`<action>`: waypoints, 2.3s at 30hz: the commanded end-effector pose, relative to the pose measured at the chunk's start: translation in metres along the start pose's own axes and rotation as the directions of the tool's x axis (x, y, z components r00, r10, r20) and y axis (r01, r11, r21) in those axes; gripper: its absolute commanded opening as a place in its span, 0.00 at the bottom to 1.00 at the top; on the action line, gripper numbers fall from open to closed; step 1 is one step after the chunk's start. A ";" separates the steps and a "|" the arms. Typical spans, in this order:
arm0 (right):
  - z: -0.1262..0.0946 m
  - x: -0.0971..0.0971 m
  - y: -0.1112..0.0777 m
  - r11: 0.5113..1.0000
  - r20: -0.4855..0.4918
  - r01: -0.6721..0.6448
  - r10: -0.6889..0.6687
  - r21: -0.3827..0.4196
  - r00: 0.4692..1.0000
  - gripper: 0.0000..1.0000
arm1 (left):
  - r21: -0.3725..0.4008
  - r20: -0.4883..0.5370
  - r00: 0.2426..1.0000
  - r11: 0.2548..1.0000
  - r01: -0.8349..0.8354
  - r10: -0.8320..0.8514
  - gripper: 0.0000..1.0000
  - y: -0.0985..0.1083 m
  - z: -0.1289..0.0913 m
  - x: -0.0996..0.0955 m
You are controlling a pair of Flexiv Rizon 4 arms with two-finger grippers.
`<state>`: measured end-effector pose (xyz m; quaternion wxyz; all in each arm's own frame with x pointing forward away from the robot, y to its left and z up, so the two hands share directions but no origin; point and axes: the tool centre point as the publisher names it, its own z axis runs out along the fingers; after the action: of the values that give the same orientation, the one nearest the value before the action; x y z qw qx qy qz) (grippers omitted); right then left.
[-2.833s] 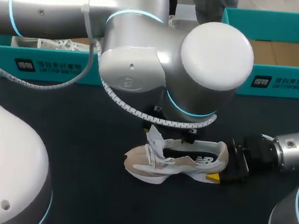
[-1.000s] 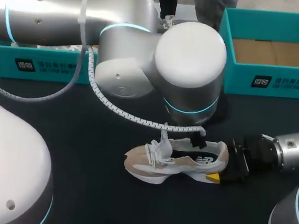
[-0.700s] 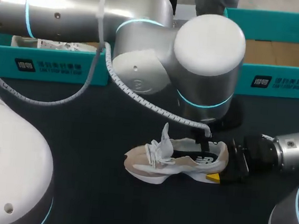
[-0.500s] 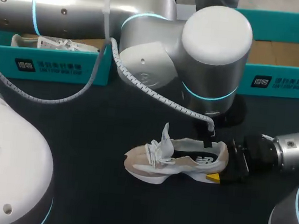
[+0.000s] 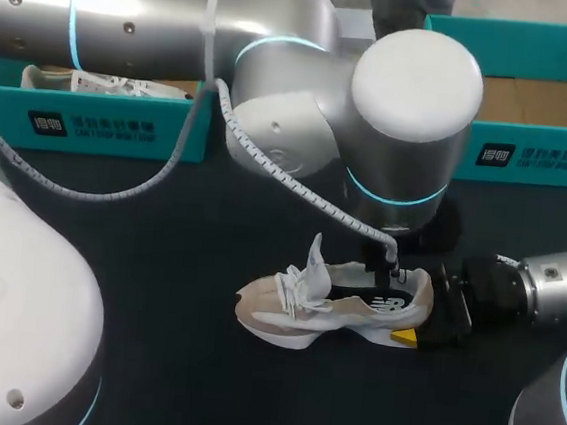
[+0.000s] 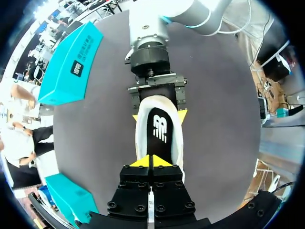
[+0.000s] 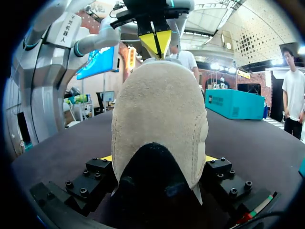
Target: Take the shoe out of the shoebox, open the shoe tongue, remove and reinsert the insole, then place the shoe into the shoebox
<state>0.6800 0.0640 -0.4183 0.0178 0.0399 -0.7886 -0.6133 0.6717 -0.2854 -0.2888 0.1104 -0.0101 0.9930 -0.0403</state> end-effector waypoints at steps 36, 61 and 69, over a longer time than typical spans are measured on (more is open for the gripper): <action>0.004 0.001 -0.003 1.000 0.002 0.000 0.000 0.003 1.000 0.00 | -0.117 -0.098 0.994 0.992 0.036 -0.048 0.00 0.011 0.090 0.042; 0.004 0.001 -0.003 1.000 0.002 0.000 0.000 0.003 1.000 0.00 | -0.124 0.042 0.996 0.988 0.089 -0.084 0.26 0.030 0.097 0.056; 0.004 0.001 -0.003 1.000 0.002 0.000 0.000 0.003 1.000 0.00 | -0.120 0.068 0.992 0.986 0.114 -0.106 0.28 0.036 0.108 0.050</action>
<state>0.6785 0.0652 -0.4183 0.0172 0.0410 -0.7882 -0.6138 0.6491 -0.2631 -0.3998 0.1365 -0.0730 0.9877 0.0203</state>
